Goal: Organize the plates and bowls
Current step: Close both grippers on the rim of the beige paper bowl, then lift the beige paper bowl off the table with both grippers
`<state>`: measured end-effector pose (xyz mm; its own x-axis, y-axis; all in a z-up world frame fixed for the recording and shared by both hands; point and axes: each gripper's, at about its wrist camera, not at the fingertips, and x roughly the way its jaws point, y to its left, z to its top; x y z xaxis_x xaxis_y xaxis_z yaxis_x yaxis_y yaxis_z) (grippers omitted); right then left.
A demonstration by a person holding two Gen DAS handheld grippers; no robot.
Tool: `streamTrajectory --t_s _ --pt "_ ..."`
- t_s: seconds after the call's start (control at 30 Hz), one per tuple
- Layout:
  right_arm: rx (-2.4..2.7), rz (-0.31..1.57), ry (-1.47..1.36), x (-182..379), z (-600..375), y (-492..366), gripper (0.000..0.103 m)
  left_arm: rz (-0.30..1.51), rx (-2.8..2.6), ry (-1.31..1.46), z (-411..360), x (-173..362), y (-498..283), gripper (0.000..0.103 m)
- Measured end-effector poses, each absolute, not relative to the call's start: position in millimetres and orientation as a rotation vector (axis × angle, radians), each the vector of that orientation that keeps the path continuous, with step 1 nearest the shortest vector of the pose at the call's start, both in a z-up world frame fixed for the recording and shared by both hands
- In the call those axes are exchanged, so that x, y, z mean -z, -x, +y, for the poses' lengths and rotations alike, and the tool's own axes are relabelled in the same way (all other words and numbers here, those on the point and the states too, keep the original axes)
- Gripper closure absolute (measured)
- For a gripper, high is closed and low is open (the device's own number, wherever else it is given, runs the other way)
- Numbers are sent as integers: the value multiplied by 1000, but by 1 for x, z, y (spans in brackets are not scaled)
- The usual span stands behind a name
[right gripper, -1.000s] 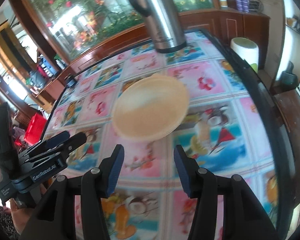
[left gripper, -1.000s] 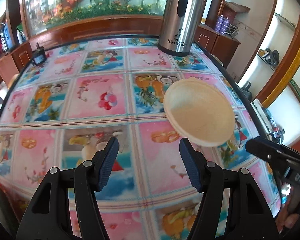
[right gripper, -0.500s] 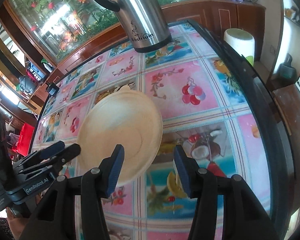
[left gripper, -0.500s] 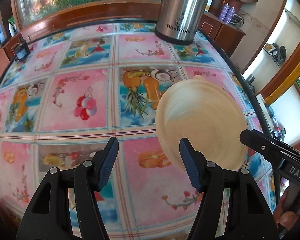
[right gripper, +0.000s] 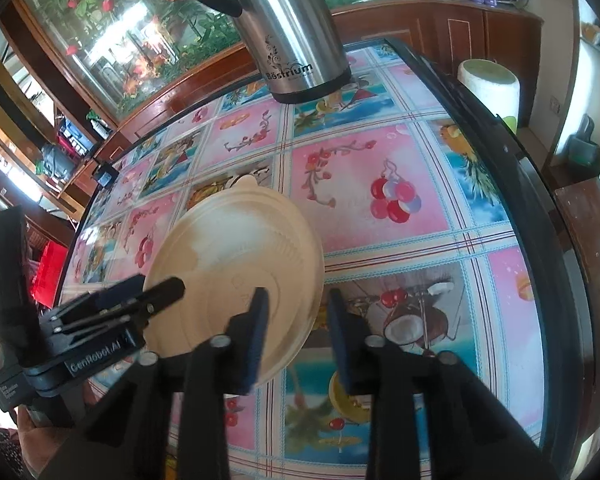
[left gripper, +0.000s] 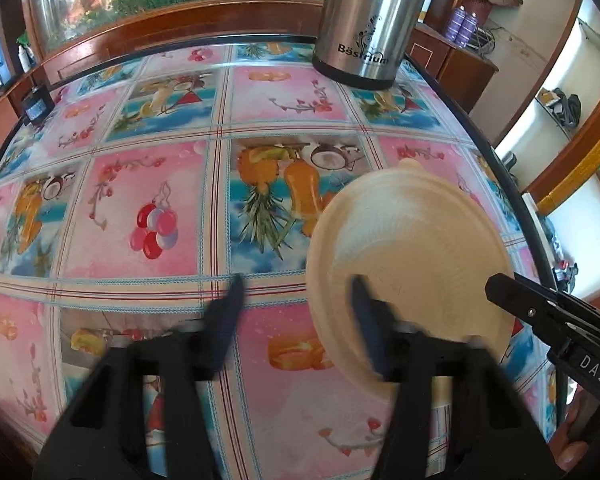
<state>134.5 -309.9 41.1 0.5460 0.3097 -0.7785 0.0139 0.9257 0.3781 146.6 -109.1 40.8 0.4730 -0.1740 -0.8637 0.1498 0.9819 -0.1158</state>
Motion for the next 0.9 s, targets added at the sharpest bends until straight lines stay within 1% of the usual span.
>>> streamTrajectory --t_s 0.03,0.1,0.13,0.17,0.43,0.9 --pt "-184 978 -362 -41 -310 -134 81 1072 209 30 -109 -39 -147 78" --pt "-195 978 -370 -40 -310 -133 85 1083 220 31 -109 -36 -147 82" --pt "-197 979 -370 -40 -308 -133 86 1082 220 25 -110 -35 -146 86" --pt "-199 980 -367 -39 -307 -134 87 1079 217 22 -109 -35 -144 87" --pt "-219 976 -346 -40 -291 -118 87 1073 221 47 -92 -41 -124 87" --pt "-267 978 -326 -42 -254 -79 87 1036 191 41 -58 -49 -66 87"
